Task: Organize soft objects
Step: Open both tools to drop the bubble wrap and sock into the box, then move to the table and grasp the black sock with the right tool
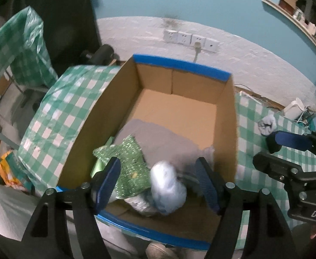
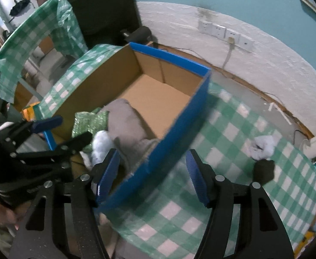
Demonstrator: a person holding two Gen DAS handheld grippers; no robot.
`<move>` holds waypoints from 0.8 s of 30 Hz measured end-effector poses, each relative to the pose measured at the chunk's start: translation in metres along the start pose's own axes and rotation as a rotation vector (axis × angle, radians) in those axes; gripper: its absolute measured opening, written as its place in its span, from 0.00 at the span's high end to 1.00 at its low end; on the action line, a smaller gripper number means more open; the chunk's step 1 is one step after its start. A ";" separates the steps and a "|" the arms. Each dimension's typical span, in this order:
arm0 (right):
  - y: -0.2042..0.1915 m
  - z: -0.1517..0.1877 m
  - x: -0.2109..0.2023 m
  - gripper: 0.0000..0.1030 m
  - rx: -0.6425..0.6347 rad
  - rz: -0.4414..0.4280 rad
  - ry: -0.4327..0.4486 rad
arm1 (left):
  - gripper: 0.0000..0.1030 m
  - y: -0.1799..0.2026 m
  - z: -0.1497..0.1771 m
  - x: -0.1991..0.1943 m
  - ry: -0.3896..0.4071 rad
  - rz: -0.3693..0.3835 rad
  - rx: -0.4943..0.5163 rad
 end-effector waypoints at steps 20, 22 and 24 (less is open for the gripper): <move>0.066 0.049 -0.055 0.36 0.098 0.104 0.059 | 0.27 0.078 0.007 -0.032 0.068 0.021 0.169; 0.074 0.054 -0.059 0.36 0.116 0.111 0.062 | 0.26 0.087 0.008 -0.034 0.069 0.023 0.187; 0.086 0.059 -0.062 0.36 0.139 0.118 0.065 | 0.25 0.095 0.008 -0.035 0.072 0.022 0.203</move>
Point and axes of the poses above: each gripper's, at about its wrist camera, not at the fingertips, and x roughly the way its jaws point, y to its right, z to its underside, the point moved 3 cm from there along x, roughly the way its jaws point, and after that the axes turned 10 degrees about -z, right-handed, at the moved point
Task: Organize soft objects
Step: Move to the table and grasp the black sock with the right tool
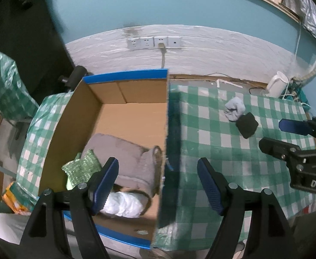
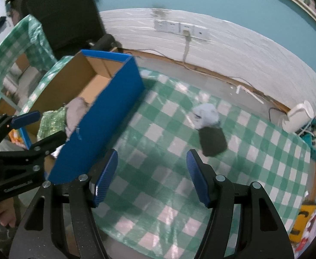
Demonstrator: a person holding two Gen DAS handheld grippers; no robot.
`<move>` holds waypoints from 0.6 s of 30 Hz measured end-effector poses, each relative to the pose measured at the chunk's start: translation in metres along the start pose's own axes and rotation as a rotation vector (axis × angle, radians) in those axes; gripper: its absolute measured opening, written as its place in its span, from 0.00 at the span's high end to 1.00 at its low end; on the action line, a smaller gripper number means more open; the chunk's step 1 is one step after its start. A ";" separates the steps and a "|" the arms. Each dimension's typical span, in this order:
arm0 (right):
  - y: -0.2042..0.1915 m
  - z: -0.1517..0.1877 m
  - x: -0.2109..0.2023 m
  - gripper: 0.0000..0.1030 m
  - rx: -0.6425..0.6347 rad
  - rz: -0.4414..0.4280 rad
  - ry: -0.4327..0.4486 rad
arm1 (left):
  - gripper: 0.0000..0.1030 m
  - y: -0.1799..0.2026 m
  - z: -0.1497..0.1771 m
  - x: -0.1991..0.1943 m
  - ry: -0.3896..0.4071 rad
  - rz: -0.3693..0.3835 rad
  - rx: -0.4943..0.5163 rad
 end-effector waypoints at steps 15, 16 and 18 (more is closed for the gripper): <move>0.084 0.017 0.012 0.36 0.165 0.054 -0.012 | 0.23 0.060 -0.019 0.016 -0.015 0.015 0.101; 0.087 0.016 0.015 0.36 0.173 0.054 -0.012 | 0.23 0.064 -0.020 0.020 -0.019 0.018 0.108; 0.093 0.015 0.019 0.36 0.182 0.051 -0.015 | 0.23 0.073 -0.023 0.027 -0.025 0.025 0.122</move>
Point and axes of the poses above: each gripper's, at about its wrist camera, not at the fingertips, and x roughly the way its jaws point, y to its right, z to its underside, the point moved 3 cm from there along x, roughly the way its jaws point, and after that the axes turned 10 degrees about -z, right-handed, at the moved point
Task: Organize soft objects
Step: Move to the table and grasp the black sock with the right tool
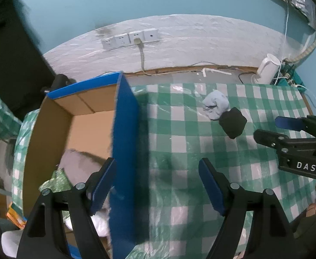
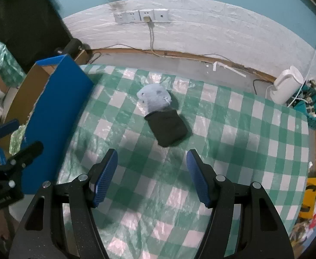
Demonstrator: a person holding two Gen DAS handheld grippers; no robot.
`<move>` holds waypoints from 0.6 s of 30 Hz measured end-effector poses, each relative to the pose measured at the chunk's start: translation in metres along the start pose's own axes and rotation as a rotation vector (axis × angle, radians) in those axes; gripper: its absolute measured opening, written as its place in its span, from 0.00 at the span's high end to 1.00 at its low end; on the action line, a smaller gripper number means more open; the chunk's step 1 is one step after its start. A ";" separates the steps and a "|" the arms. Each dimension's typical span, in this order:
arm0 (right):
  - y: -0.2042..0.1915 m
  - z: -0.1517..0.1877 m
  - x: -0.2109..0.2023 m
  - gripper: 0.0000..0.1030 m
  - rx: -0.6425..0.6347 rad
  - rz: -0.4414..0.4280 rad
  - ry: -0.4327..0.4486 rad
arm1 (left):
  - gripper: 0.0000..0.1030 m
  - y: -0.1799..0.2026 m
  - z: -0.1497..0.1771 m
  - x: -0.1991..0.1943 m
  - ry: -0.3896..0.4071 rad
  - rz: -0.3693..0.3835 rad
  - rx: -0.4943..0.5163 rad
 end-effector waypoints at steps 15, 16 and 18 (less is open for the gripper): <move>0.034 -0.027 0.058 0.36 0.021 0.046 0.000 | 0.23 0.031 -0.026 0.062 -0.072 0.038 0.061; 0.035 -0.028 0.063 0.36 0.015 0.042 -0.007 | 0.23 0.033 -0.026 0.066 -0.077 0.040 0.066; 0.035 -0.030 0.071 0.36 -0.003 0.050 -0.020 | 0.23 0.036 -0.026 0.072 -0.084 0.036 0.081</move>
Point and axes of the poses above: each gripper's, at about its wrist camera, not at the fingertips, and x roughly the way its jaws point, y to its right, z to its underside, the point moved 3 cm from there along x, roughly the way its jaws point, and after that the axes turned 10 degrees about -z, right-handed, at the moved point
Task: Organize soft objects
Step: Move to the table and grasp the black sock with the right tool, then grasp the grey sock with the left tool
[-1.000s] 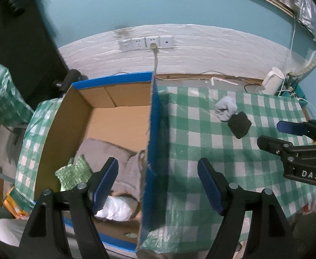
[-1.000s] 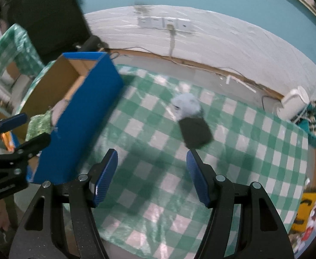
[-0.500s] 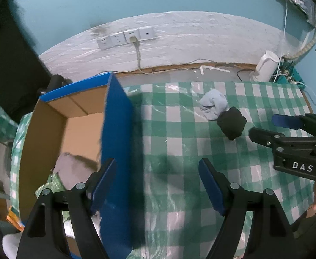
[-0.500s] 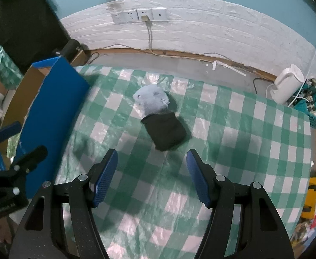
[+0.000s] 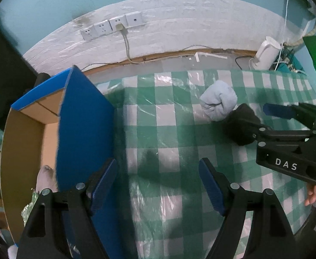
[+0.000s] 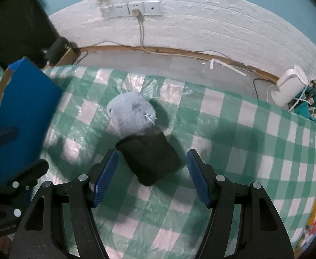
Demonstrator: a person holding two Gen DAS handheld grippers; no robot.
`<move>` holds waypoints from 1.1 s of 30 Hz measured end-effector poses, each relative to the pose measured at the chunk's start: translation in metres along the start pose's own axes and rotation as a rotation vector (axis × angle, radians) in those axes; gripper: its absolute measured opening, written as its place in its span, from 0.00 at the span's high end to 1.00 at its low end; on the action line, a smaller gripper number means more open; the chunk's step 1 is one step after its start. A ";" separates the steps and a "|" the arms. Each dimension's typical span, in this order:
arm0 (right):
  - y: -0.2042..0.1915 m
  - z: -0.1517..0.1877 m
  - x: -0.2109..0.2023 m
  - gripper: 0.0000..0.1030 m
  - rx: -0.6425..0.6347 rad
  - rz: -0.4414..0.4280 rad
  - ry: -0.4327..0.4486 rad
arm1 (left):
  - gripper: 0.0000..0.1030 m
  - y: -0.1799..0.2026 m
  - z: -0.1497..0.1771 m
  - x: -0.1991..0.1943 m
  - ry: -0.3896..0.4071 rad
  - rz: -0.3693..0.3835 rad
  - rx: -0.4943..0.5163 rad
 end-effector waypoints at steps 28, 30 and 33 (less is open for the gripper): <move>0.060 0.020 0.002 0.60 0.166 0.034 -0.071 | 0.20 0.062 -0.037 0.025 0.008 0.092 0.121; 0.063 0.023 -0.001 0.60 0.176 0.034 -0.069 | 0.20 0.067 -0.042 0.028 0.004 0.094 0.125; 0.068 0.026 -0.004 0.60 0.190 0.030 -0.066 | 0.20 0.073 -0.049 0.031 0.001 0.111 0.134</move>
Point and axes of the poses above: each gripper's, at about its wrist camera, not at the fingertips, and x roughly the way its jaws point, y to its right, z to its underside, the point moved 3 cm from there along x, roughly the way its jaws point, and after that the axes turned 10 degrees about -z, right-handed, at the moved point
